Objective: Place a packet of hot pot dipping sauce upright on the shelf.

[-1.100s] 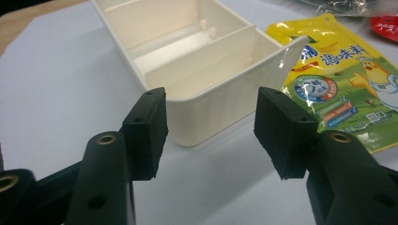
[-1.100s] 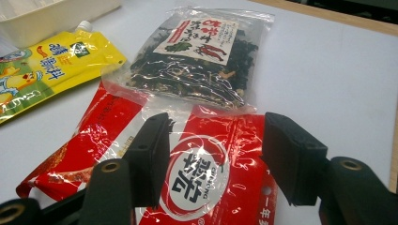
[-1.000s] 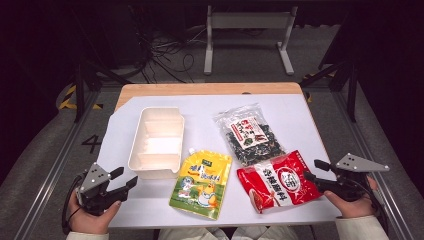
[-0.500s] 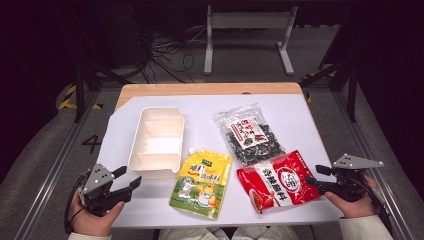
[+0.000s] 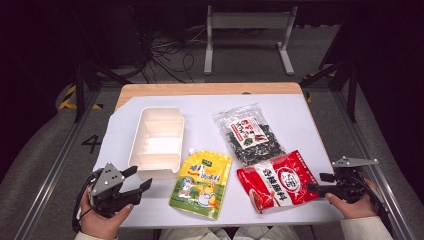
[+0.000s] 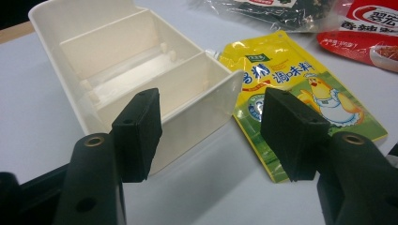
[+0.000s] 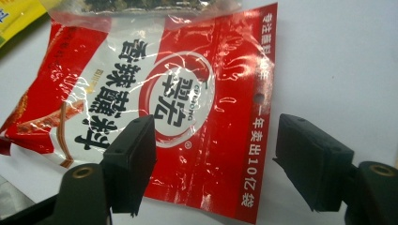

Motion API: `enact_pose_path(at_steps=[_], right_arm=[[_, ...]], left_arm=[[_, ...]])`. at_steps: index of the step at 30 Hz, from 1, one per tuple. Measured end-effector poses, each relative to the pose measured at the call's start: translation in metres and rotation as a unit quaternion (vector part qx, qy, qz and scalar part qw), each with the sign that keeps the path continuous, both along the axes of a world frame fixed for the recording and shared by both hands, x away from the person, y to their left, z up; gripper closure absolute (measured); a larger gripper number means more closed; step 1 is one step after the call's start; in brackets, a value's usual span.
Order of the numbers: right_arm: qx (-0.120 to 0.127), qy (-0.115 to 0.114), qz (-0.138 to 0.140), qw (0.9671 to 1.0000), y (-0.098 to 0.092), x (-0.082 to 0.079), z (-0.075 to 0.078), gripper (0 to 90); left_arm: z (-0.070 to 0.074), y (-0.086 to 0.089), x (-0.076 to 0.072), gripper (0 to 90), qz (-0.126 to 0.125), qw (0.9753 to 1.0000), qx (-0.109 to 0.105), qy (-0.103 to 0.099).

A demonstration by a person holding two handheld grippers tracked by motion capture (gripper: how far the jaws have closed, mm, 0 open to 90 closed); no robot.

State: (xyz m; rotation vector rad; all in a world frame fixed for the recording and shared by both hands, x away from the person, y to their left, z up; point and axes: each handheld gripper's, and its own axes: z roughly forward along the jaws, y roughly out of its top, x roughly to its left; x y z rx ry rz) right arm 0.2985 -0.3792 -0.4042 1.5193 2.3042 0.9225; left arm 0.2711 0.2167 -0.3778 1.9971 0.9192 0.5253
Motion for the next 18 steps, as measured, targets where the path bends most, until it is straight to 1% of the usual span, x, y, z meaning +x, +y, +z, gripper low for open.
enact_pose_path(at_steps=[4,7,8,9,13,16,18], right_arm=[[-0.004,0.007,-0.003,1.0000,0.001,0.001,-0.005,28.7],[-0.010,0.005,-0.008,0.9999,0.001,0.003,-0.011,27.0],[-0.010,0.005,-0.008,0.9999,0.001,0.003,-0.011,27.0],[-0.008,0.013,-0.009,0.9998,0.000,0.004,-0.015,26.6],[-0.008,0.018,-0.007,0.9998,0.002,0.005,-0.019,26.5],[-0.016,0.018,-0.001,0.9997,0.006,0.005,-0.022,26.1],[-0.020,0.018,-0.003,0.9996,0.008,0.006,-0.024,24.5]], left_arm=[[-0.001,-0.002,0.001,39.0,-0.003,1.0000,0.003,0.001],[-0.001,-0.002,0.003,38.8,0.000,1.0000,0.007,0.001],[-0.002,-0.001,0.004,38.8,0.001,1.0000,0.006,0.003],[-0.003,0.001,0.005,38.7,0.002,1.0000,0.001,0.007],[-0.004,0.001,0.006,38.7,0.005,1.0000,0.000,0.006],[-0.004,0.000,0.006,38.6,0.003,1.0000,0.001,0.006],[-0.004,0.000,0.006,38.0,0.004,1.0000,0.001,0.007]])
